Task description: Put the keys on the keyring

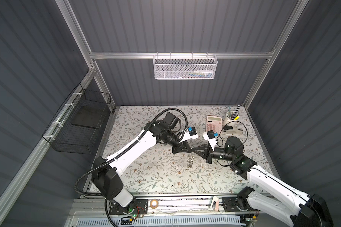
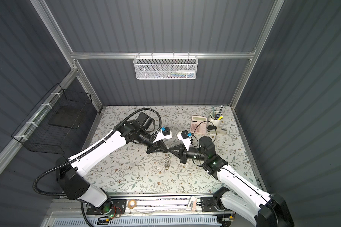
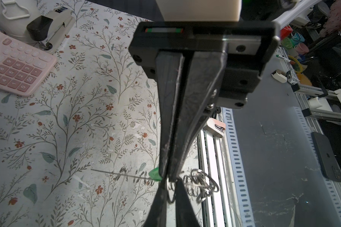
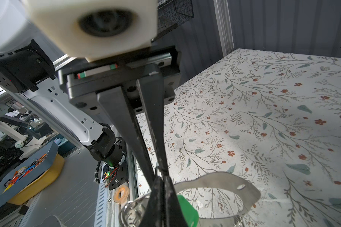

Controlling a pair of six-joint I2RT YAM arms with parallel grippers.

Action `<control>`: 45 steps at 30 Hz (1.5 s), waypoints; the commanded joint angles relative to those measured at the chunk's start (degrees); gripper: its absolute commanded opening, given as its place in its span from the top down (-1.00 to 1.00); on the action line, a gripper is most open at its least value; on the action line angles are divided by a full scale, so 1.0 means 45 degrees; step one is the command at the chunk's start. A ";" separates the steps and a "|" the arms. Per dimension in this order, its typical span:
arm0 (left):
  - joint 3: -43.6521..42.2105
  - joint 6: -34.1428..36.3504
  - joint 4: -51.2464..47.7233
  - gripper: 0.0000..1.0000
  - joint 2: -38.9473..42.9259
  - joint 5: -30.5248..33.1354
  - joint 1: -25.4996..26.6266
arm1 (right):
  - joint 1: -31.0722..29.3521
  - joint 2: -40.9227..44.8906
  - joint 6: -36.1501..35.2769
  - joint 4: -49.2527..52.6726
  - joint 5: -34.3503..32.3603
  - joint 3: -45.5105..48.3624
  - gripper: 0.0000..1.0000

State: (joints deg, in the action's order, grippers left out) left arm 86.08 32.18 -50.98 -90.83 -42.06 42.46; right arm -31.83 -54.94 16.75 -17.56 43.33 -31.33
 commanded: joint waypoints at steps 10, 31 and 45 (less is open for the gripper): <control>-0.1960 -0.2361 0.3152 1.00 0.1309 -0.0381 0.0214 | -0.0027 0.0333 -0.0071 -0.0432 -0.0736 -0.0334 0.46; -0.8494 -0.8376 1.4873 1.00 0.4915 0.1071 0.0212 | -0.0109 -0.0272 0.0145 -0.0940 0.0097 -0.0396 0.27; -1.0585 -1.1106 2.0564 1.00 0.4330 0.3372 0.0233 | -0.0269 -0.0469 -0.0173 -0.0113 -0.0797 -0.0689 0.25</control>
State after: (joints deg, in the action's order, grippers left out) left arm 39.44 -13.85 29.95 -70.30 -34.98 43.90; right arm -31.48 -56.88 17.23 -19.84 36.38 -32.95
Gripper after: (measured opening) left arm 0.050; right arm 0.371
